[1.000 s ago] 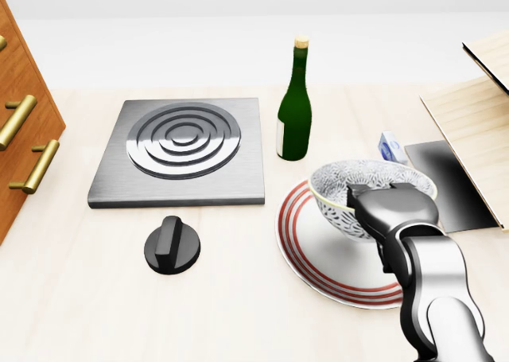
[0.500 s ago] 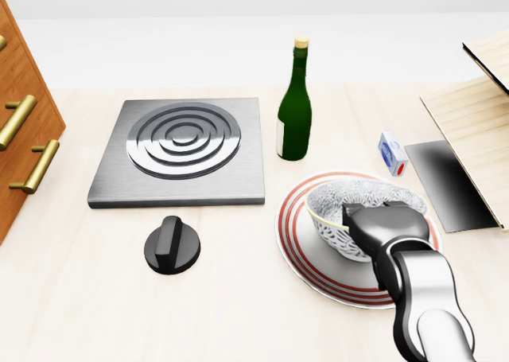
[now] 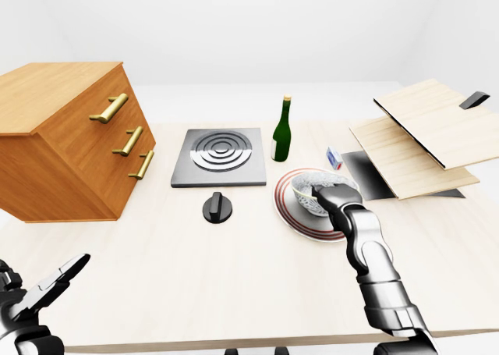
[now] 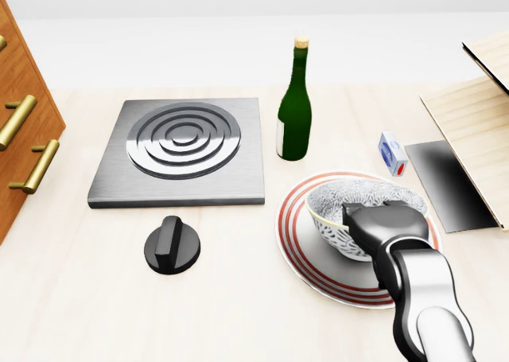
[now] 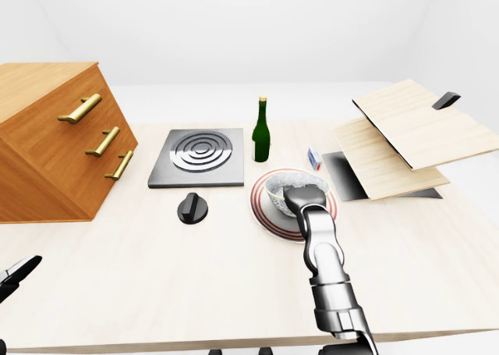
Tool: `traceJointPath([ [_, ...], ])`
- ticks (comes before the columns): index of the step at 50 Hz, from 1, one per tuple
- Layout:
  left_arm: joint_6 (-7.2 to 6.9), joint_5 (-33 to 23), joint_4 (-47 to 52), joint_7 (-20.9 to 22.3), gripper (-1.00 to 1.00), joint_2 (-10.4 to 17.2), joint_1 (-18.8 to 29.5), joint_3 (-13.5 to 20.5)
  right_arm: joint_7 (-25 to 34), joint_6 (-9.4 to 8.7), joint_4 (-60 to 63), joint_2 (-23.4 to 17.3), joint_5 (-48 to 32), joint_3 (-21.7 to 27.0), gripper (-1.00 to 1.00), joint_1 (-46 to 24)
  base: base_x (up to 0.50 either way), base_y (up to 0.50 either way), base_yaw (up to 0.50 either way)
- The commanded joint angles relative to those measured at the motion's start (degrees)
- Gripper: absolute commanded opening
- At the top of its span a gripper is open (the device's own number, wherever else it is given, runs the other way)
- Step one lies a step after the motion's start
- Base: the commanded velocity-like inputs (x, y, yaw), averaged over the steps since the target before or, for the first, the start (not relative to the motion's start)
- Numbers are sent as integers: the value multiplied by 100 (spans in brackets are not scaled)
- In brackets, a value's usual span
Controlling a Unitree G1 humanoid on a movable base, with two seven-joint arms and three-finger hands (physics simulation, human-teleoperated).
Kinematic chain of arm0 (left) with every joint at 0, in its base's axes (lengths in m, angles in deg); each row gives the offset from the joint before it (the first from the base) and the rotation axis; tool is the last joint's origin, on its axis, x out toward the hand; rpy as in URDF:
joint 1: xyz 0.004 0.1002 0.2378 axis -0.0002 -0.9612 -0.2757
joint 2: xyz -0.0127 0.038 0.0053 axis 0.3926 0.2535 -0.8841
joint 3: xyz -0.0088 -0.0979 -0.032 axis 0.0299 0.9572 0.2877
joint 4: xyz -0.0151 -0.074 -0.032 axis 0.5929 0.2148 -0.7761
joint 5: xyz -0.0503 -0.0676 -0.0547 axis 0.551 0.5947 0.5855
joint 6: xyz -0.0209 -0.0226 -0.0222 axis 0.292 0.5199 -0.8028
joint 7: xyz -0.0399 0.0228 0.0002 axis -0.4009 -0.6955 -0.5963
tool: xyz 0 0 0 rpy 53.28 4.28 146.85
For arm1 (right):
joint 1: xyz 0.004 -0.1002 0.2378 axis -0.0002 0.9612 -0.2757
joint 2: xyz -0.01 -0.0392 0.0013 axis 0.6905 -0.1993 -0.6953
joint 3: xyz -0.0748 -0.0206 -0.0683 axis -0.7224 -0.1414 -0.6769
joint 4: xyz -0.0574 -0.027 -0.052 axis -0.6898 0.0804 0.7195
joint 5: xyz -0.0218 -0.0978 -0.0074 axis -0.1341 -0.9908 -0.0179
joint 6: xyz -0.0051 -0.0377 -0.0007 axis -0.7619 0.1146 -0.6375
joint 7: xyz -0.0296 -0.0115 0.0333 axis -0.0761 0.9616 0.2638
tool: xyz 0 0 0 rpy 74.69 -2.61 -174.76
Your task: Pick up the akita bowl and put it on the plate.
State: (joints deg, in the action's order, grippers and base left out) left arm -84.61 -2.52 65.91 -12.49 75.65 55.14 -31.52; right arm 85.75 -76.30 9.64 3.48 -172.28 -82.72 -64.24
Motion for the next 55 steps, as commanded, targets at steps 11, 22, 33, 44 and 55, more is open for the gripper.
traceJointPath([
  [11,0,-17,-84,2,100,14,37,-9,-508,0,-255,-18,365,-32,-100,-6,0,0,0],
  [22,0,7,-245,-21,100,65,26,-86,-628,0,-298,-3,382,-68,-100,35,0,0,0],
  [33,0,25,-50,-10,100,14,-29,-33,-522,0,-248,34,432,-60,-100,92,0,0,0],
  [44,0,-7,-157,10,100,28,23,-35,-417,0,-279,40,493,-49,100,76,0,0,0],
  [55,0,26,-12,-34,100,16,-33,-44,-295,0,-103,31,465,-62,100,170,0,0,0],
])
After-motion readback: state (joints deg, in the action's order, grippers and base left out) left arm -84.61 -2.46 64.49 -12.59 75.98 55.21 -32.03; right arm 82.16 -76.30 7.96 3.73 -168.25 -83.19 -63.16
